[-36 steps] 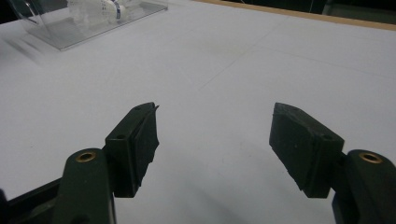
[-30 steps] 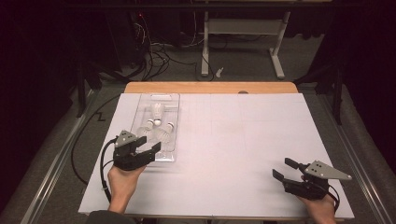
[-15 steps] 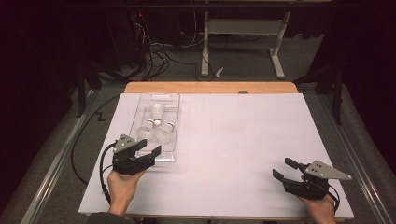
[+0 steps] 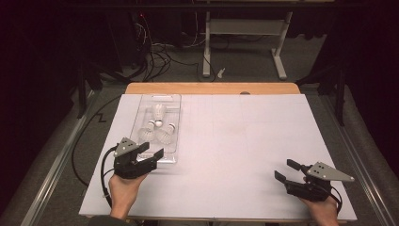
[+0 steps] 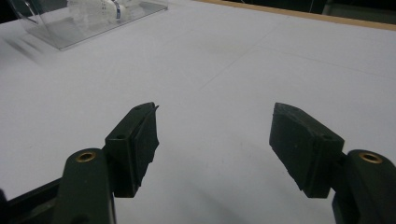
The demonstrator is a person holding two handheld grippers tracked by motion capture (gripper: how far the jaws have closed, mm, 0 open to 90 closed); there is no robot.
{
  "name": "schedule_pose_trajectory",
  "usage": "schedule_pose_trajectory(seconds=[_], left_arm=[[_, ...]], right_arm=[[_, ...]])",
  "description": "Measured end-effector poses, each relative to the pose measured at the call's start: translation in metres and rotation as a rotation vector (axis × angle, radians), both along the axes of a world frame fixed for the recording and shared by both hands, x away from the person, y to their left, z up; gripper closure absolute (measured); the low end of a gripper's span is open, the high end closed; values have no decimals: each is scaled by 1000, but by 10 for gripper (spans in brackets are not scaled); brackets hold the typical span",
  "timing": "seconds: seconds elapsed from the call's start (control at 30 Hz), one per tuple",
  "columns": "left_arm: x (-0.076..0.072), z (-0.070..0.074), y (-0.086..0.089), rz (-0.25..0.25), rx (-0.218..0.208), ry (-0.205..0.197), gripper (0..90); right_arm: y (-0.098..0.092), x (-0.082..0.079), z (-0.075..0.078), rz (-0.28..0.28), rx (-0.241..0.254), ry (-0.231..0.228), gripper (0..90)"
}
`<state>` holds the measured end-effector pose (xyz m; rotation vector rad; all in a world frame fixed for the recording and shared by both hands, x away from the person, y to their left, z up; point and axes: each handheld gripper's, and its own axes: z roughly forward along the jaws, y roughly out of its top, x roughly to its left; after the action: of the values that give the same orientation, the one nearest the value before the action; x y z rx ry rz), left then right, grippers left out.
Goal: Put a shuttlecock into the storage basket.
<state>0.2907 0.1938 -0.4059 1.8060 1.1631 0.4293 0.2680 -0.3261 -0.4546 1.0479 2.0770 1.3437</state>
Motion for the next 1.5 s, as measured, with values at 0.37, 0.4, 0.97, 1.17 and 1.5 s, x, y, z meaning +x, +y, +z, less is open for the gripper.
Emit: schedule_pose_trajectory(seconds=[0.37, 0.4, 0.97, 1.17, 1.5], left_arm=[[-8, -4, 2, 11, 2, -12, 376], [-8, -5, 2, 11, 1, -12, 376], [-18, -15, 4, 11, -10, -13, 377], [-19, -17, 2, 6, -7, -11, 376], [-21, -21, 0, 4, -9, -9, 376]], right_arm=[[0, 1, 0, 2, -2, 1, 326], [0, 1, 0, 2, -1, 1, 326], [0, 0, 0, 0, 0, -1, 326], [0, 0, 0, -1, 1, -1, 326], [0, 0, 0, -1, 0, -1, 326]])
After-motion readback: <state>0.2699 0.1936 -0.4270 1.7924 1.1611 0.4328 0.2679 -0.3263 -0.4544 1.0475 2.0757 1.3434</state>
